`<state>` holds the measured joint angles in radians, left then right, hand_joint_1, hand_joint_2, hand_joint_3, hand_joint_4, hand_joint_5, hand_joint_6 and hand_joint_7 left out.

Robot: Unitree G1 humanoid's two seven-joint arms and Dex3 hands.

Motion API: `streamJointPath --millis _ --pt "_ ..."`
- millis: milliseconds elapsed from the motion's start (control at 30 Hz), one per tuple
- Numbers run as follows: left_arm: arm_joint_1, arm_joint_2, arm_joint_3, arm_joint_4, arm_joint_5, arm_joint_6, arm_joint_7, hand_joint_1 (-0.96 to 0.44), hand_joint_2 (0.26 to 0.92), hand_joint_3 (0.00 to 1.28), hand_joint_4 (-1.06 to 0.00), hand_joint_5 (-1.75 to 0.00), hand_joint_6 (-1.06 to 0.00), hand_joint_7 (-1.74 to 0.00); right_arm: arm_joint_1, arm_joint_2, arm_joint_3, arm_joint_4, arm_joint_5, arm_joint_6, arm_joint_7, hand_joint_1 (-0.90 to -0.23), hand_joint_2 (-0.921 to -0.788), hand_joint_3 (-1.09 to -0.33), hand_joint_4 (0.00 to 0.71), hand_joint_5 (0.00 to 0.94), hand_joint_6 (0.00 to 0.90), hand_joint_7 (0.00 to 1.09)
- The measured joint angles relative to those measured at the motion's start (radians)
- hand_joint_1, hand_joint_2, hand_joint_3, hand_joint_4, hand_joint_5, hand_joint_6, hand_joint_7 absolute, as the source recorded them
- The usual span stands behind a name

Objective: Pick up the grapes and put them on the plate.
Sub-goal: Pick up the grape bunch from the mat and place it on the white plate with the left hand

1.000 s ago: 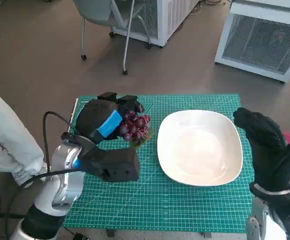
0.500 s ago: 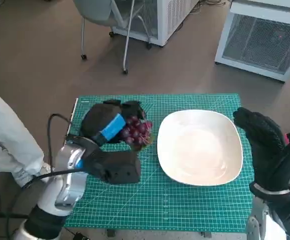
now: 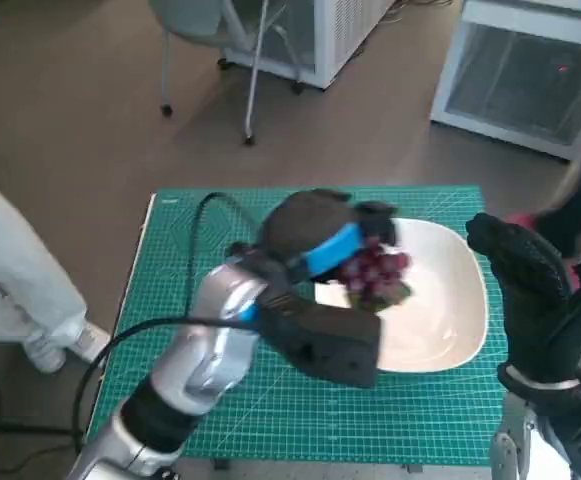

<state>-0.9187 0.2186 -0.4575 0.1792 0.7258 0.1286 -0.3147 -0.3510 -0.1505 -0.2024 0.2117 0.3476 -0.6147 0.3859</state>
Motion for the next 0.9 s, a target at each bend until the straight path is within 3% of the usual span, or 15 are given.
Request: streamJointPath --millis 167,233,367,433,533,733,900 --pt "-0.063 -0.040 -0.019 0.128 -0.001 -0.055 0.030 0.00 0.913 0.07 -0.67 -1.32 -0.69 -0.98 0.019 -0.004 -0.014 -0.018 0.002 0.000 0.000 -0.494 -0.921 -0.528 0.483 0.001 0.201 0.57" --pt "-0.082 -0.058 -0.025 0.177 -0.002 -0.071 0.037 0.00 0.857 0.19 -0.64 -1.38 -0.68 -1.00 0.025 -0.005 -0.020 -0.022 0.003 0.000 0.000 -0.491 -0.921 -0.528 0.482 0.000 0.201 0.57" --pt "-0.114 -0.091 -0.036 0.265 -0.007 -0.099 0.046 0.00 0.650 0.61 -0.59 -1.52 -0.63 -1.15 0.033 -0.004 -0.028 -0.030 0.003 0.000 -0.001 -0.486 -0.921 -0.528 0.481 0.000 0.201 0.57" --pt "-0.128 -0.106 -0.039 0.302 -0.012 -0.111 0.048 0.00 0.627 0.66 -0.58 -1.53 -0.61 -1.17 0.036 -0.004 -0.031 -0.035 0.003 0.000 -0.004 -0.485 -0.921 -0.528 0.481 0.000 0.200 0.57" --pt "-0.150 -0.123 -0.040 0.352 -0.020 -0.128 0.052 0.00 0.674 0.58 -0.58 -1.52 -0.61 -1.12 0.040 -0.004 -0.034 -0.042 0.003 -0.001 -0.010 -0.482 -0.921 -0.530 0.479 0.000 0.200 0.57" --pt "-0.191 -0.148 -0.041 0.428 -0.024 -0.143 0.057 0.00 0.868 0.27 -0.55 -1.50 -0.57 -1.07 0.048 -0.002 -0.036 -0.053 0.001 -0.001 -0.026 -0.482 -0.921 -0.531 0.475 0.000 0.199 0.57" --pt "-0.208 -0.154 -0.041 0.458 -0.025 -0.149 0.060 0.00 0.912 0.22 -0.50 -1.54 -0.54 -1.09 0.057 0.000 -0.036 -0.061 0.000 -0.001 -0.039 -0.483 -0.921 -0.531 0.473 0.000 0.198 0.57"
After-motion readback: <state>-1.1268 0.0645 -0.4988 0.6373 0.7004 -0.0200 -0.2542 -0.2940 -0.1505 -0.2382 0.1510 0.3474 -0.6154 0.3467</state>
